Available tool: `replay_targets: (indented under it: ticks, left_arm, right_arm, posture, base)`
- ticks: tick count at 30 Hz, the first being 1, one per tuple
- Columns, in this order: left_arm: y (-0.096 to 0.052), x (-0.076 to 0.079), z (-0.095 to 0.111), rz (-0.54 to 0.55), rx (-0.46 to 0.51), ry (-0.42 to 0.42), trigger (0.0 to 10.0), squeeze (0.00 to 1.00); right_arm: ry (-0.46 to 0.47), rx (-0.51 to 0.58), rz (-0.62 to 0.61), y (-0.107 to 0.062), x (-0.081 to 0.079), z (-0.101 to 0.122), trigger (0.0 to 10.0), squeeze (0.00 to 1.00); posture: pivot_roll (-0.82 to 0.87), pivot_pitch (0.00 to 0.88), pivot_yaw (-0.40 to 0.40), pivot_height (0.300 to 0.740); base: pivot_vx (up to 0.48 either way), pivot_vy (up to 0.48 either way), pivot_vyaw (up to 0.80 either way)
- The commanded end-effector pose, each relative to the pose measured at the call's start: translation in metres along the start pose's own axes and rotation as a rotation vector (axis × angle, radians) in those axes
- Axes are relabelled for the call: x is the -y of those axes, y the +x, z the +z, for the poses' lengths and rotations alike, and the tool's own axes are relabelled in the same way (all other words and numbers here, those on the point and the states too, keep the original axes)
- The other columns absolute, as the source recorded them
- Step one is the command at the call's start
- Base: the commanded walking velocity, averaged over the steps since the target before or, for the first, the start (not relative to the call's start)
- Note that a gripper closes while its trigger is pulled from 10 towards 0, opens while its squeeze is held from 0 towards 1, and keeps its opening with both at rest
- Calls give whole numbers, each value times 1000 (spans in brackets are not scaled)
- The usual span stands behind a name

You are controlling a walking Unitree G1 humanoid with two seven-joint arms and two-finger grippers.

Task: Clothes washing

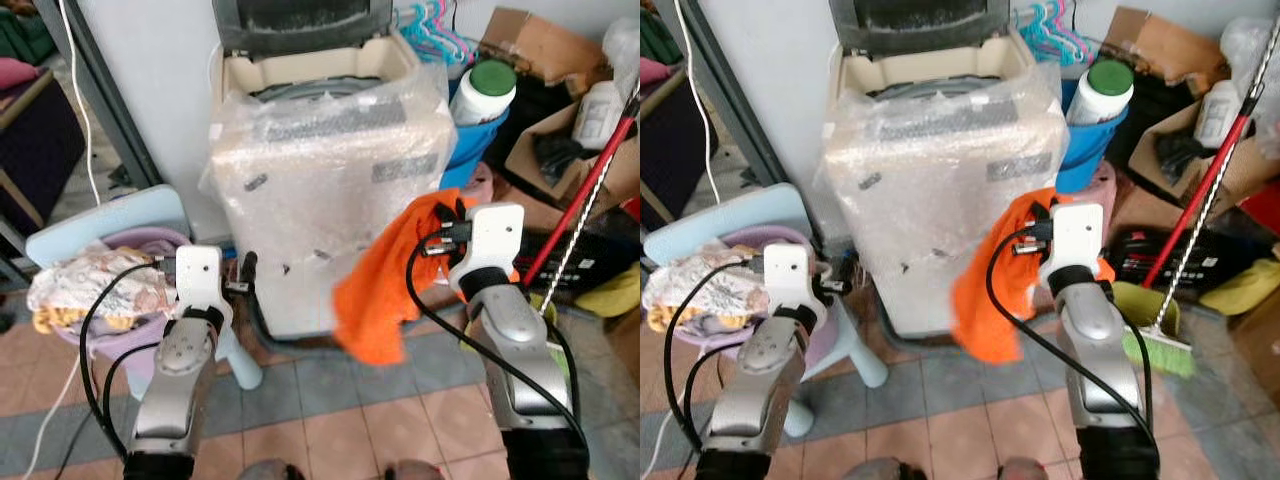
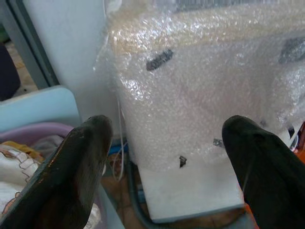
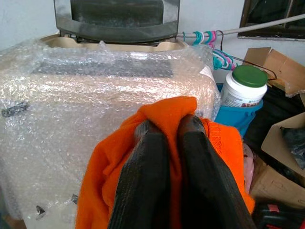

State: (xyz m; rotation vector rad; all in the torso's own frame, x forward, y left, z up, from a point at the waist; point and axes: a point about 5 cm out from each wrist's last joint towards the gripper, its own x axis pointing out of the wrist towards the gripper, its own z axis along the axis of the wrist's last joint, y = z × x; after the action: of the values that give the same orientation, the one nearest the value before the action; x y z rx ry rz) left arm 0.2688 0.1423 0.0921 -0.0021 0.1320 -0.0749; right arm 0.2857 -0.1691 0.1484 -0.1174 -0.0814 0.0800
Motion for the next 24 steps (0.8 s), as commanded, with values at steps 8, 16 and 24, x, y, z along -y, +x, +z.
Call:
replay_targets:
  ticks: [8,16,24]
  left_arm:
    - [2,-4,7,28,46,3,10000,0]
    - [2,-4,7,39,48,0,10000,0]
    - [3,-3,6,38,49,-5,10000,0]
  right_arm:
    - [-19,198,75,21,-2,53,10000,0]
    - [-96,258,159,28,-4,64,10000,0]
    - [-130,289,230,26,-14,68,10000,0]
  posture:
    - [-88,9,105,740]
    - [-85,9,110,740]
    - [-87,5,106,740]
  base:
    - [292,0,0]
    - [326,0,100]
    - [429,0,800]
